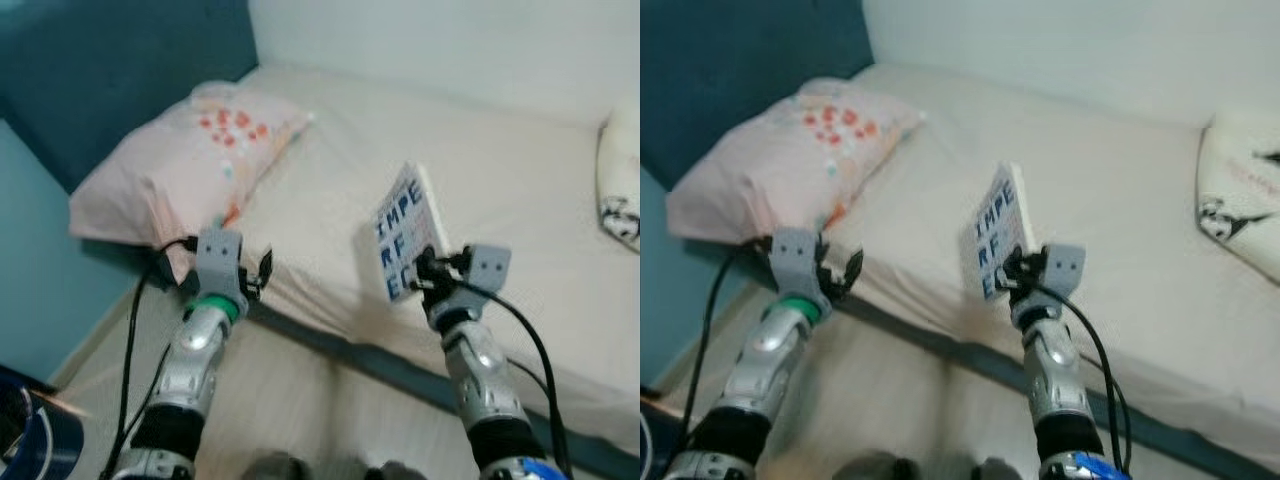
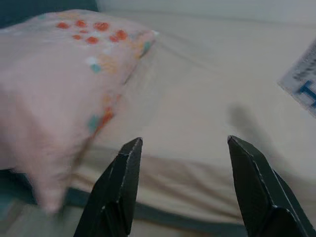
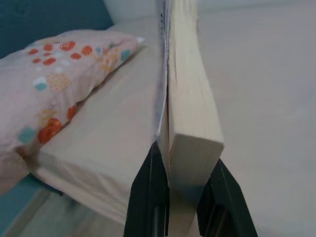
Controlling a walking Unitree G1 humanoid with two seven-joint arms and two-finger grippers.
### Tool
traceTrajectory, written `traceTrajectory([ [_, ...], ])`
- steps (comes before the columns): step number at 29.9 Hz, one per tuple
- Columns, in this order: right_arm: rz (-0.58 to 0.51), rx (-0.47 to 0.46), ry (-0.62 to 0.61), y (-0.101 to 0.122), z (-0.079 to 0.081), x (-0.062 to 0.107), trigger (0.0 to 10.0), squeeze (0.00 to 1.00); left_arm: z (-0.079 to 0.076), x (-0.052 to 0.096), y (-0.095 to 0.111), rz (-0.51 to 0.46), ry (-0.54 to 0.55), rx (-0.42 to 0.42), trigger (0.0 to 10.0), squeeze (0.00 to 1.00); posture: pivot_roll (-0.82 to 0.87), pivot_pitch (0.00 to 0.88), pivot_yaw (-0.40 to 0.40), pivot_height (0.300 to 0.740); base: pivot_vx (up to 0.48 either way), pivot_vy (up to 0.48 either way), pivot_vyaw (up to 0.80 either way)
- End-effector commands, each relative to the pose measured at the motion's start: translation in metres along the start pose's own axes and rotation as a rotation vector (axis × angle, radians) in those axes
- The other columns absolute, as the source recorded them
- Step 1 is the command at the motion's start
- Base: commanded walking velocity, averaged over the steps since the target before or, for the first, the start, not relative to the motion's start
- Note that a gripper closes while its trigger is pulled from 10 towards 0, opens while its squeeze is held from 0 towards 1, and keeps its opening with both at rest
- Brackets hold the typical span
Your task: Clean up the room
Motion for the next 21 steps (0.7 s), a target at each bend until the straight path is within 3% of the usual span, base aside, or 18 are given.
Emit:
traceTrajectory([
  [1, -0.014, -0.009, 0.017, 0.000, 0.005, 0.000, 10.0, 0.00, 0.001, 0.003, -0.008, 0.030, 0.004, -0.001, 10.0, 0.00, 0.09, 0.054, 0.099, 0.737, 0.000, 0.334, 0.00],
  [5, -0.018, -0.013, 0.014, 0.000, 0.006, 0.000, 10.0, 0.00, -0.002, 0.002, -0.005, 0.020, -0.021, -0.010, 10.0, 0.00, 0.09, 0.057, 0.104, 0.737, 0.000, 0.000, 0.00],
  [21, -0.032, -0.025, 0.002, 0.002, 0.003, 0.000, 10.0, 0.00, -0.011, 0.002, -0.004, 0.019, -0.044, -0.036, 10.0, 0.00, 0.10, 0.063, 0.105, 0.737, 0.000, -0.480, 0.00],
])
Point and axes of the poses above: a point about 5 cm out from each wrist's last joint towards the gripper, its own x axis pointing back from the gripper into the wrist, its own y axis along the axis of the wrist's last joint, z = x × y, the point moved 2 cm from there along -x, pointing out of the wrist towards the gripper, and after that the axes turned 5 degrees about -x, right-handed, at the moved point
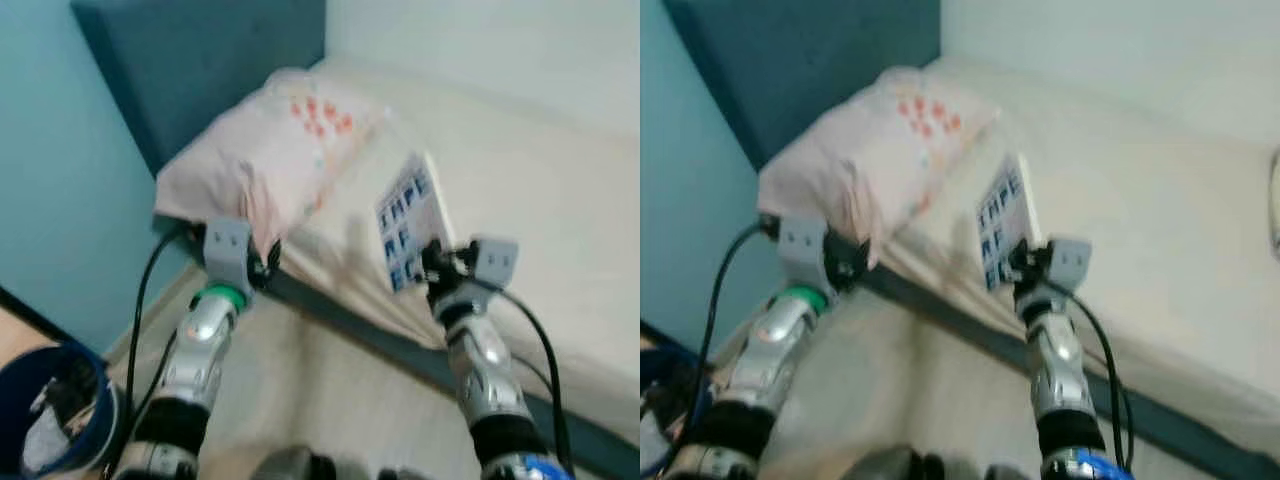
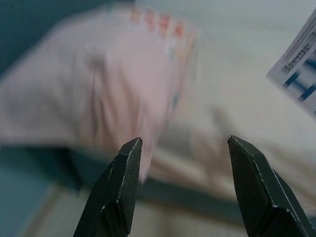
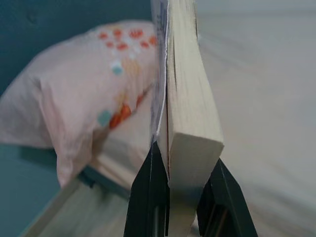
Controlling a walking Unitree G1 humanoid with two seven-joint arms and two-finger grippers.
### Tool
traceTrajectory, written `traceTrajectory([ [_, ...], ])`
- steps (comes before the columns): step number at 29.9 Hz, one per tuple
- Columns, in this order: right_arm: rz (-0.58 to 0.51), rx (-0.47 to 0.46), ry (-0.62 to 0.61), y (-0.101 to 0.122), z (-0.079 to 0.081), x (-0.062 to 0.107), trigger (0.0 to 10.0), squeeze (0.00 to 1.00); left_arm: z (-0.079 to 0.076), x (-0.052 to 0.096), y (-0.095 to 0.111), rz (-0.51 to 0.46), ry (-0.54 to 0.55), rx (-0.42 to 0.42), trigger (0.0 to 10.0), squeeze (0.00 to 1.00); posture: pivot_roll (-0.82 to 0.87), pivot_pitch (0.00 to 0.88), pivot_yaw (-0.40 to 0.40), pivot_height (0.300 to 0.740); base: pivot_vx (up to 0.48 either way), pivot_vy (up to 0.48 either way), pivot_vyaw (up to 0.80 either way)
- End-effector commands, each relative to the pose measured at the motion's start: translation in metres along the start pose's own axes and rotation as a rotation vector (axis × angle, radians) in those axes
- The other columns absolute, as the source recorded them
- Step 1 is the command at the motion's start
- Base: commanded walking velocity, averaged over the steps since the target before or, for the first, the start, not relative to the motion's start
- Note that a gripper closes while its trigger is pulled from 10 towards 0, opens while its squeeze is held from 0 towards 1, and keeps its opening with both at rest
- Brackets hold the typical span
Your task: Clean up the room
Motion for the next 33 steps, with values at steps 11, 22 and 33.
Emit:
traceTrajectory([
  [11, -0.023, -0.018, -0.008, 0.0021, -0.0008, 0.0009, 10.0, 0.00, 0.0007, 0.0014, -0.0017, 0.012, -0.004, -0.021, 10.0, 0.00, 0.10, 0.065, 0.107, 0.737, 0.000, -0.480, 0.00],
  [22, -0.033, -0.040, -0.013, 0.0022, -0.0014, 0.0011, 10.0, 0.00, 0.0056, 0.0008, 0.0005, 0.007, 0.010, -0.020, 10.0, 0.00, 0.11, 0.056, 0.114, 0.737, 0.000, -0.262, 0.00],
  [33, -0.040, -0.052, -0.017, 0.0019, -0.0002, 0.0022, 10.0, 0.00, 0.0063, 0.0017, 0.0034, -0.008, -0.003, -0.032, 10.0, 0.00, 0.11, 0.051, 0.118, 0.737, 0.000, -0.073, 0.00],
])
Point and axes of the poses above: a point about 5 cm out from each wrist's last joint towards the gripper, its own x axis pointing back from the gripper into the wrist, its own y axis along the axis of the wrist's last joint, z = x × y, the point moved 2 cm from there along -x, pointing out of the wrist towards the gripper, and after that the axes turned 5 degrees about -x, right-handed, at the moved point
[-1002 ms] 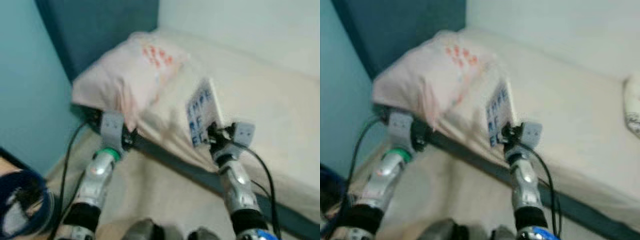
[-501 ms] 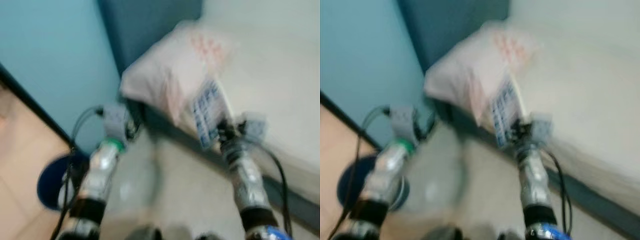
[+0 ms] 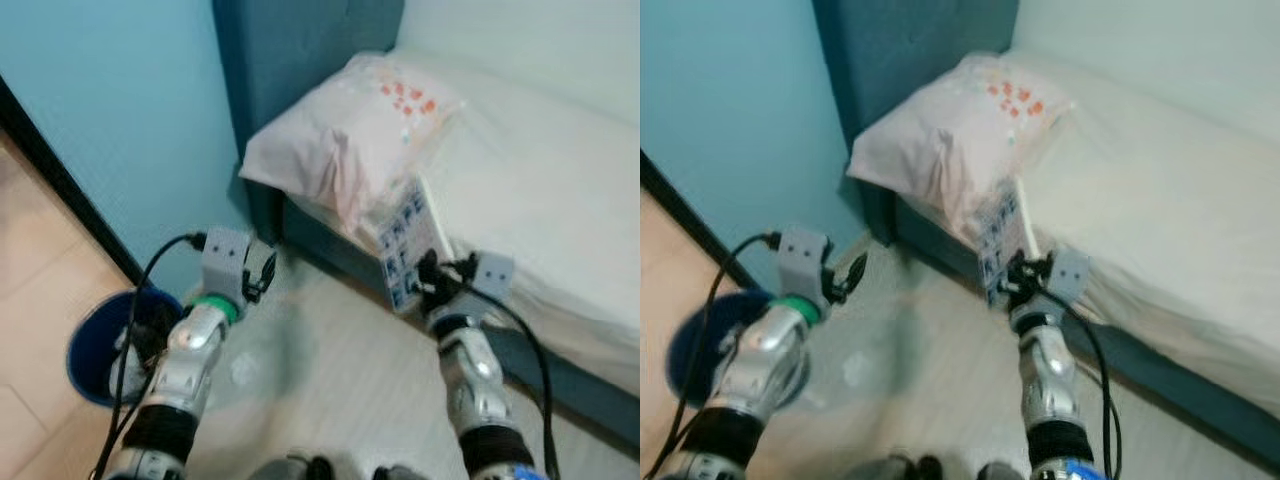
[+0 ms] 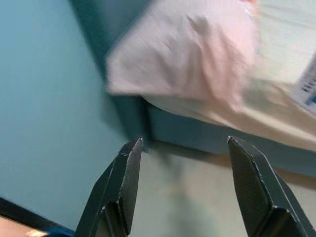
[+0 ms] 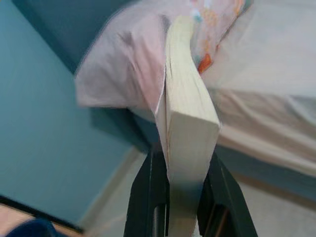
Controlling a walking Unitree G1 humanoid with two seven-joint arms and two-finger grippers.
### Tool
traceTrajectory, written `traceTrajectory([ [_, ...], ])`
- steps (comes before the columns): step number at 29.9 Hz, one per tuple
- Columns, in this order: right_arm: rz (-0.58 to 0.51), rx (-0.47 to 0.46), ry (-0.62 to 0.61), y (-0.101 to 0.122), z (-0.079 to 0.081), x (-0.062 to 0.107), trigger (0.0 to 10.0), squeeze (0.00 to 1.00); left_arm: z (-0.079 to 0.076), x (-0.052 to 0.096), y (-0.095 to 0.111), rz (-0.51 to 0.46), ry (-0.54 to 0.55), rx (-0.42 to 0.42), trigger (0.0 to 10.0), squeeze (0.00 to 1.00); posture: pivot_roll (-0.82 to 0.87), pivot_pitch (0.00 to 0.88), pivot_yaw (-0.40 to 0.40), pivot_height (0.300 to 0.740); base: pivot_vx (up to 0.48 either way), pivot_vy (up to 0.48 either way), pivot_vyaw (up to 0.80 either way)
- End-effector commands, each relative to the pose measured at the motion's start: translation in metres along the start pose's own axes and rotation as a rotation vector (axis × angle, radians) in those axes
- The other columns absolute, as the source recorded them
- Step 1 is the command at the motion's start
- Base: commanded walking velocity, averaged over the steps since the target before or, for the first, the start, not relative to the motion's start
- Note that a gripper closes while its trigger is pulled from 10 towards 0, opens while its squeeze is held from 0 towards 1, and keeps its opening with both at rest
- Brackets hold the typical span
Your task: Clean up the room
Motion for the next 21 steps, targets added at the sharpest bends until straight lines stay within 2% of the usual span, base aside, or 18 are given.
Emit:
traceTrajectory([
  [1, -0.013, -0.013, -0.003, -0.0015, -0.0010, 0.0037, 10.0, 0.00, -0.0057, 0.0036, -0.0082, 0.027, -0.026, -0.002, 10.0, 0.00, 0.11, 0.051, 0.118, 0.737, 0.000, -0.480, 0.00],
  [10, -0.018, -0.022, -0.005, -0.0014, -0.0010, 0.0037, 10.0, 0.00, -0.0059, 0.0039, -0.0075, 0.022, -0.033, -0.023, 10.0, 0.00, 0.11, 0.052, 0.120, 0.737, 0.000, -0.480, 0.00],
  [14, -0.018, -0.025, -0.009, -0.0019, -0.0014, 0.0046, 10.0, 0.00, -0.0068, 0.0047, -0.0091, 0.028, -0.037, 0.025, 10.0, 0.00, 0.11, 0.052, 0.121, 0.737, 0.000, -0.439, 0.00],
  [21, -0.018, -0.028, -0.011, -0.0019, -0.0023, 0.0054, 10.0, 0.00, -0.0048, 0.0028, -0.0143, 0.074, -0.016, -0.020, 10.0, 0.00, 0.11, 0.056, 0.121, 0.737, 0.000, 0.000, 0.00],
])
Point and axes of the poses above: a point about 5 cm out from each wrist's last joint towards the gripper, its own x axis pointing back from the gripper into the wrist, its own y axis along the axis of the wrist's last joint, z = x × y, the point moved 2 cm from there along -x, pointing out of the wrist towards the gripper, and after that the axes turned 5 degrees about -x, right-handed, at the moved point
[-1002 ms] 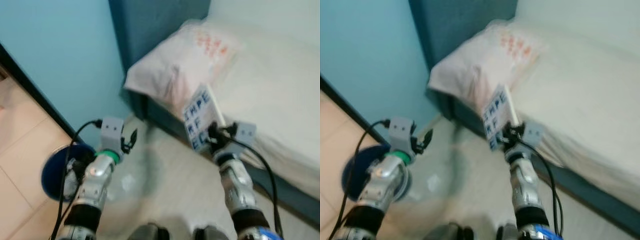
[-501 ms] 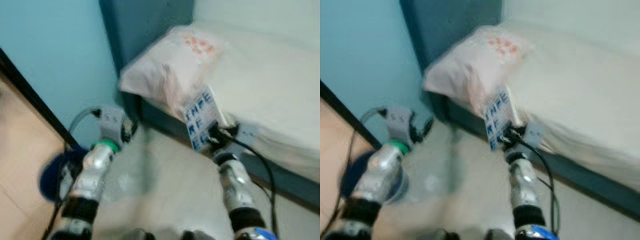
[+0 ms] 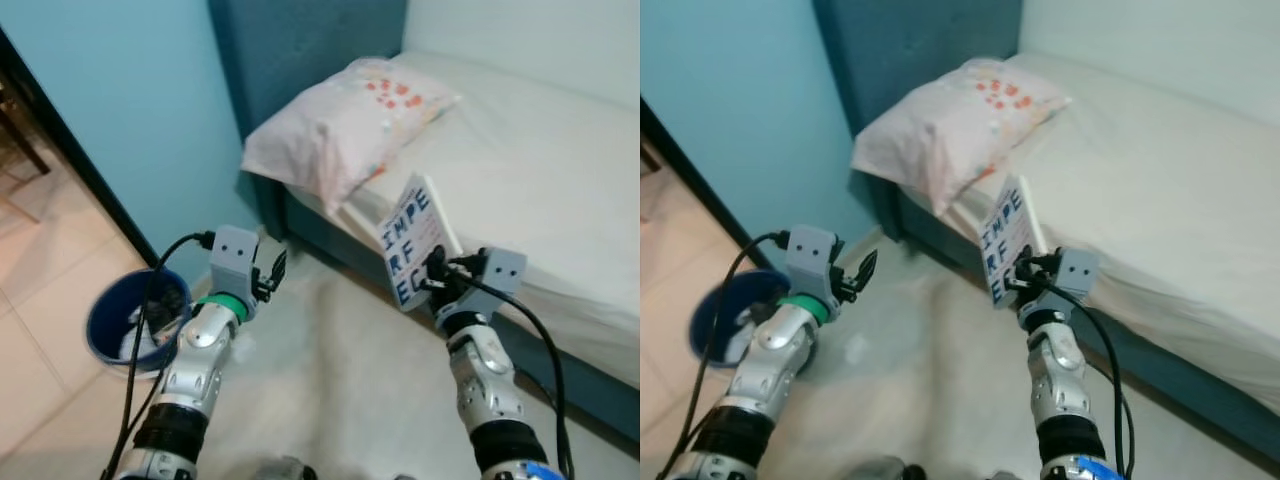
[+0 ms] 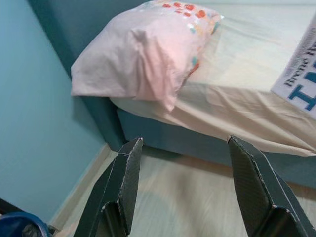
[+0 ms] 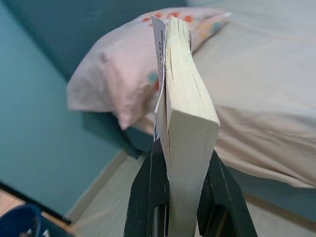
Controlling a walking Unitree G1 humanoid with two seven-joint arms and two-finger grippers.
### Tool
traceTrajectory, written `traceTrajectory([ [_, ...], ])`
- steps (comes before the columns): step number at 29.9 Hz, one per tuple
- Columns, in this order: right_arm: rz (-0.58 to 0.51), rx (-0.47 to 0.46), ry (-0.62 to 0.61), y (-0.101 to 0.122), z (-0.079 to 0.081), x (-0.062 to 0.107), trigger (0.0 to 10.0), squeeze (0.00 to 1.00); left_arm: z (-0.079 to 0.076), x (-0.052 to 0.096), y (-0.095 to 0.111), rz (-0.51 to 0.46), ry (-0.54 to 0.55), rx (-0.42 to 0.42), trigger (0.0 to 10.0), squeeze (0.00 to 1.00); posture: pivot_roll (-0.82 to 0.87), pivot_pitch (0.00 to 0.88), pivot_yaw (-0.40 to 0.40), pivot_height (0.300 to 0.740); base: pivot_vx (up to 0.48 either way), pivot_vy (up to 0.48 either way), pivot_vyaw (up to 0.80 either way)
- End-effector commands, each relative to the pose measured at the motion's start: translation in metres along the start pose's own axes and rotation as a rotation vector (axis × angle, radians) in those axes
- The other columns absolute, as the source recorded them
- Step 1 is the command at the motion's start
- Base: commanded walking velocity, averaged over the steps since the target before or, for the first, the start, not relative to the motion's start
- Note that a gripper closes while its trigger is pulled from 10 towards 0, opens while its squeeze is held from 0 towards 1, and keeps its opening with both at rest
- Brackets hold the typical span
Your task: Clean up the room
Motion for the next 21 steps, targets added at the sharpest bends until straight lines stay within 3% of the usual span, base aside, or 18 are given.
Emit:
traceTrajectory([
  [1, -0.017, -0.016, 0.026, 0.001, 0.009, -0.001, 10.0, 0.00, 0.005, 0.003, -0.010, 0.052, 0.020, -0.017, 10.0, 0.00, 0.11, 0.056, 0.121, 0.737, 0.000, 0.000, 0.00],
  [11, 0.032, 0.020, 0.003, -0.006, 0.006, -0.003, 10.0, 0.00, 0.007, 0.005, -0.026, 0.108, 0.054, 0.025, 10.0, 0.00, 0.11, 0.059, 0.104, 0.737, 0.000, 0.000, 0.00],
  [17, 0.016, 0.139, -0.118, -0.006, -0.013, 0.001, 10.0, 0.00, 0.012, 0.014, -0.046, 0.160, 0.122, 0.066, 10.0, 0.00, 0.10, 0.053, 0.084, 0.737, 0.000, 0.000, 0.00],
  [21, 0.022, 0.210, -0.118, -0.007, -0.017, 0.004, 10.0, 0.00, 0.016, 0.022, -0.056, 0.173, 0.161, 0.096, 10.0, 0.00, 0.09, 0.049, 0.069, 0.737, 0.000, 0.000, 0.00],
])
Point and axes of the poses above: a point about 5 cm out from each wrist's last joint towards the gripper, its own x axis pointing back from the gripper into the wrist, its own y axis along the axis of the wrist's last joint, z = x × y, the point moved 2 cm from there along -x, pointing out of the wrist towards the gripper, and after that the axes turned 5 degrees about -x, right-handed, at the moved point
